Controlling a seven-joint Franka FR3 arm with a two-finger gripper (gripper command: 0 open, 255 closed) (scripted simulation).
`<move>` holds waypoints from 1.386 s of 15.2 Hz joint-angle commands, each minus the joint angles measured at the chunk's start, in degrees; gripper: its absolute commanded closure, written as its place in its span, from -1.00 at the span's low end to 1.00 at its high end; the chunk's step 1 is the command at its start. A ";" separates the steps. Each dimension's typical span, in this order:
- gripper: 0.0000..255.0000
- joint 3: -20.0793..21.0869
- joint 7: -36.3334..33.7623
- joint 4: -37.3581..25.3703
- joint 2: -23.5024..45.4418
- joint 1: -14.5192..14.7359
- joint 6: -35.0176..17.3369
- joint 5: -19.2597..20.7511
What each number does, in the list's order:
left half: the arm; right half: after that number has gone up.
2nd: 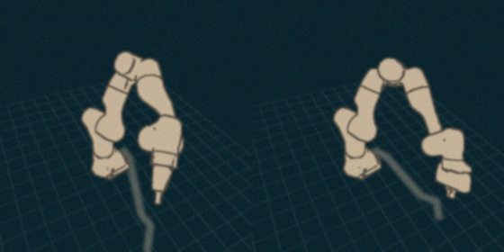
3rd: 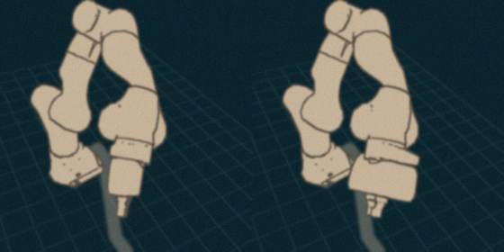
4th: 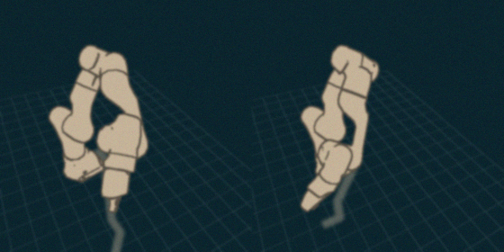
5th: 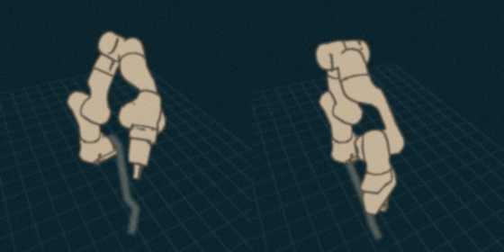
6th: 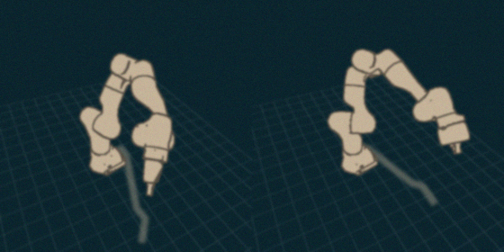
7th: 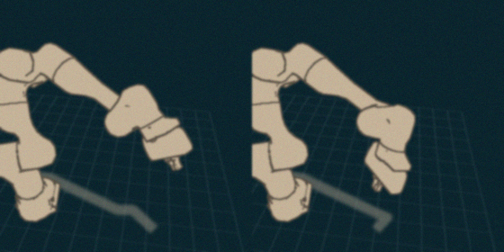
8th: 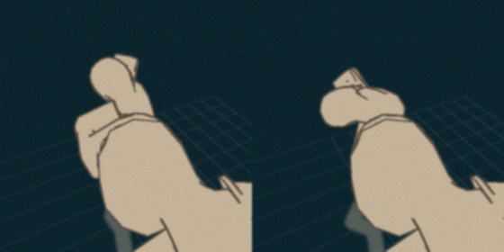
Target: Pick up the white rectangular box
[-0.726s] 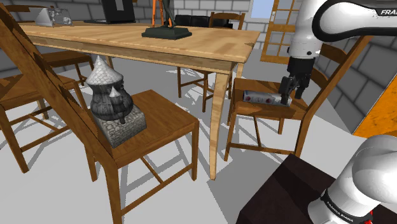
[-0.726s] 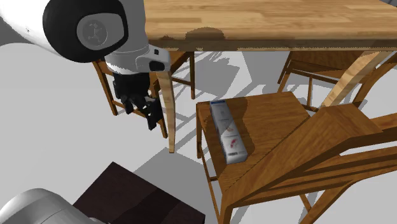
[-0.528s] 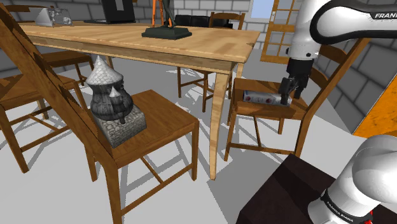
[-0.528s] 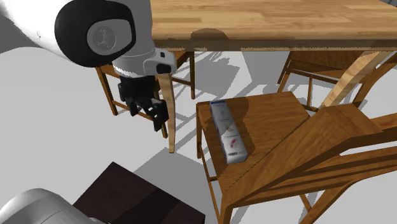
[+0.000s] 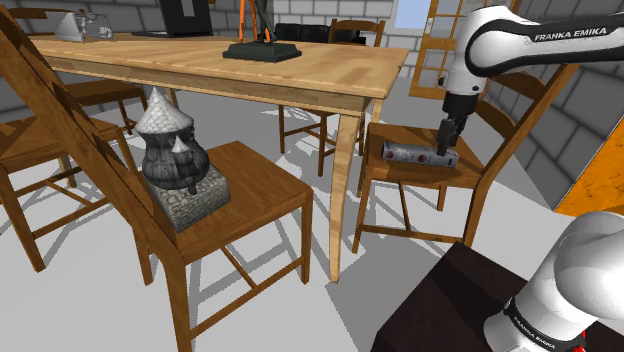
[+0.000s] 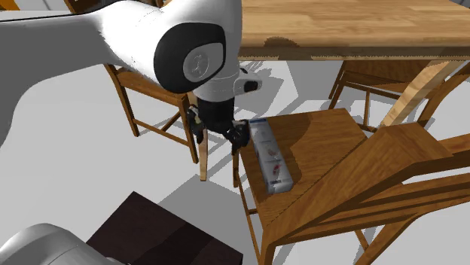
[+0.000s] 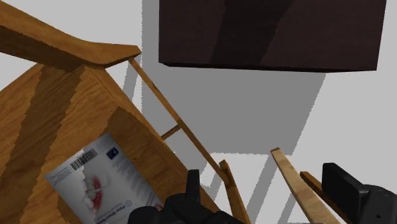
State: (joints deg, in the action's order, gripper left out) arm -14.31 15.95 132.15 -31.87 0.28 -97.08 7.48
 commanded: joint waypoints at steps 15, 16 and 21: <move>-1.00 -12.89 31.90 -13.39 23.73 3.48 -14.08 -3.99; -1.00 -12.95 31.96 -12.79 23.91 3.47 -14.85 -4.05; -1.00 -13.15 32.20 -10.71 24.65 3.42 -17.60 -4.33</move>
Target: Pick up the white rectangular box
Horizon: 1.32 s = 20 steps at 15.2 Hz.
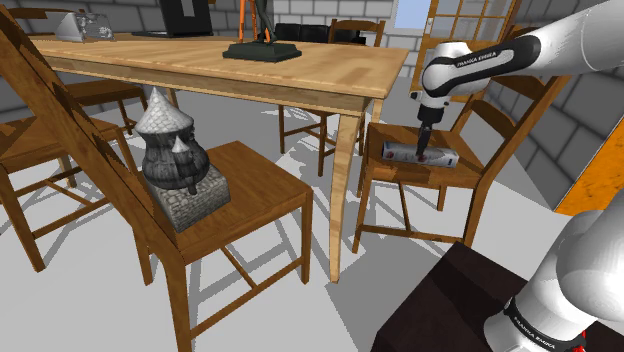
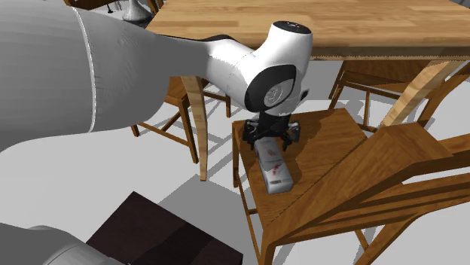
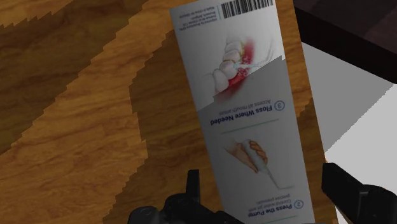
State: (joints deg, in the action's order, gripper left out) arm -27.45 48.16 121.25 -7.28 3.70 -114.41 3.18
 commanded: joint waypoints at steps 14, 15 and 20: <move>1.00 0.22 -0.27 -2.14 -0.76 0.06 2.81 0.27; 1.00 0.27 -0.33 -2.76 -0.93 0.07 3.58 0.33; 1.00 0.52 -0.53 -6.00 -1.58 0.15 7.41 0.52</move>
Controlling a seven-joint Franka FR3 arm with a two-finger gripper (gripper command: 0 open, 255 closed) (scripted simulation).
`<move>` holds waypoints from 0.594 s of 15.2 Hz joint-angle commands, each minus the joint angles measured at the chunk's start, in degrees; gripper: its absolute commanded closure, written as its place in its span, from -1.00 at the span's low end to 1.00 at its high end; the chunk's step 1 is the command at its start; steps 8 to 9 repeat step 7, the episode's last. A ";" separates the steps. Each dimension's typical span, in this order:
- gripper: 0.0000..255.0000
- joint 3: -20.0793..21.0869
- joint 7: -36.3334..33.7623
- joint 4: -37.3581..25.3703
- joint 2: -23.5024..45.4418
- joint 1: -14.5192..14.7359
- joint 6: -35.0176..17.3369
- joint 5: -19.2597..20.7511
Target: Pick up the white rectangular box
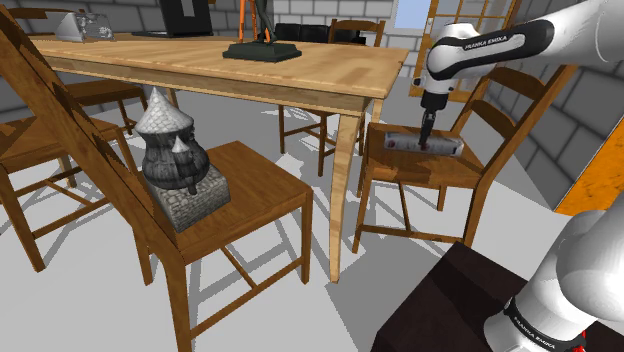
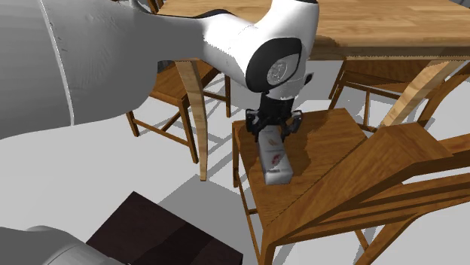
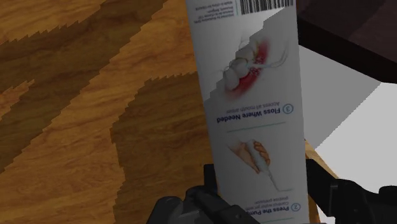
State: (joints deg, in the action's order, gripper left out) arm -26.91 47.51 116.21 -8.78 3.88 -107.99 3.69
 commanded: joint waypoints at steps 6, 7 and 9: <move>1.00 0.18 0.03 -4.62 -0.39 0.07 4.94 0.06; 1.00 0.18 0.04 -4.62 -0.39 0.07 4.94 0.05; 1.00 0.18 0.04 -4.62 -0.39 0.07 4.94 0.05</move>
